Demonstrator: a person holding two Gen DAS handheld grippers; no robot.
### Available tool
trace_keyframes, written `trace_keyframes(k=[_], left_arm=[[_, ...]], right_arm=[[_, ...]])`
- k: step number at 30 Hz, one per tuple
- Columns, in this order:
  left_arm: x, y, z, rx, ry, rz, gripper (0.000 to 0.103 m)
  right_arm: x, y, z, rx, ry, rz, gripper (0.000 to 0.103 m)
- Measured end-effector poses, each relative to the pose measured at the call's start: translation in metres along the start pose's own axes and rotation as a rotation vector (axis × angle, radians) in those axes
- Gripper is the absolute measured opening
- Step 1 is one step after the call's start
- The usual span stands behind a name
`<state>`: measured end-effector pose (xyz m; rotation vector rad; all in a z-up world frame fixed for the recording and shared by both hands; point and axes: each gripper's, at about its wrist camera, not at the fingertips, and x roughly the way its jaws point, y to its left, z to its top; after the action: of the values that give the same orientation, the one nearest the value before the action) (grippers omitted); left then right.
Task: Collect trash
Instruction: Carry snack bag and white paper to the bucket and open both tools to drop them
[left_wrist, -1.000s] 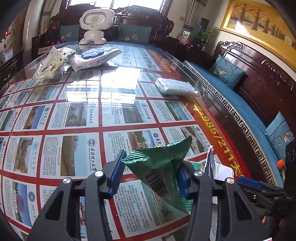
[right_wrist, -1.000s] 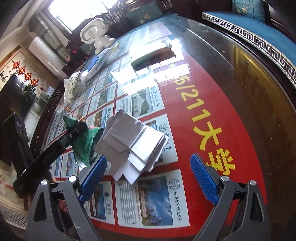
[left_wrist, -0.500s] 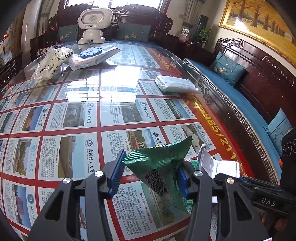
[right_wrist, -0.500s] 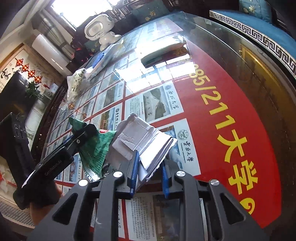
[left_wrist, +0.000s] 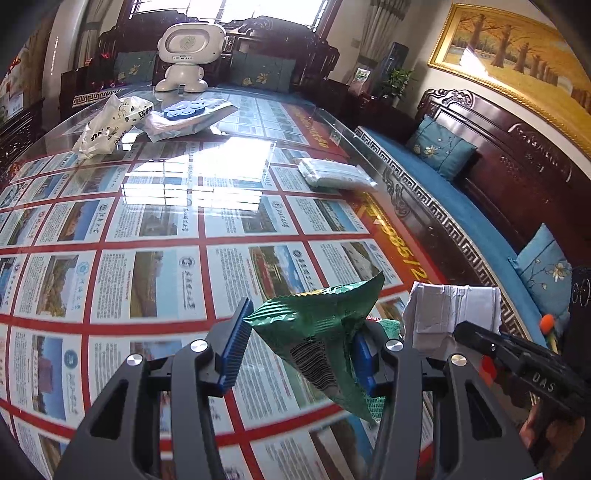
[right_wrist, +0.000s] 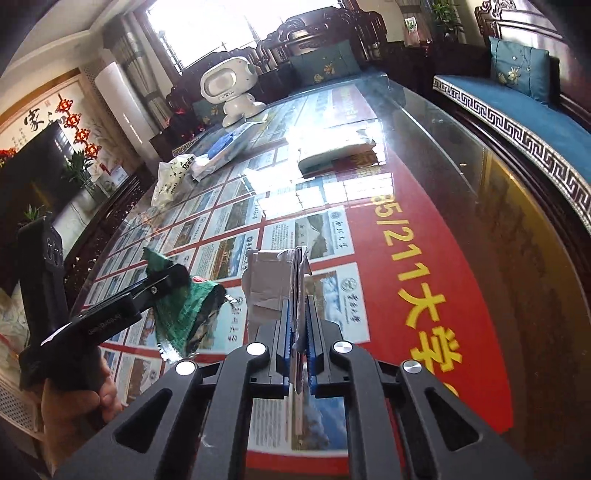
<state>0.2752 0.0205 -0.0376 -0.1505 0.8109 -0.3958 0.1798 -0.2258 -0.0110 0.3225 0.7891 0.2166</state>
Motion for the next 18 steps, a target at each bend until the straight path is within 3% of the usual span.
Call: trace_keyframes(k=[6,11,18], left_arm=[[-0.048,-0.020,-0.031,0.047,-0.018,-0.034,0.049],[-0.091,-0.048,-0.063,0.112,-0.019,-0.080,0.049],[-0.156,-0.084,-0.135,0.203,-0.015,-0.142,0.049]], right_arm=[[-0.042,-0.002,-0.023,0.004,-0.021,0.004,0.007],[-0.094,0.014,-0.056,-0.070,-0.061,-0.010,0.007],[-0.160,0.033,-0.118,-0.162,-0.092,-0.033,0.007]])
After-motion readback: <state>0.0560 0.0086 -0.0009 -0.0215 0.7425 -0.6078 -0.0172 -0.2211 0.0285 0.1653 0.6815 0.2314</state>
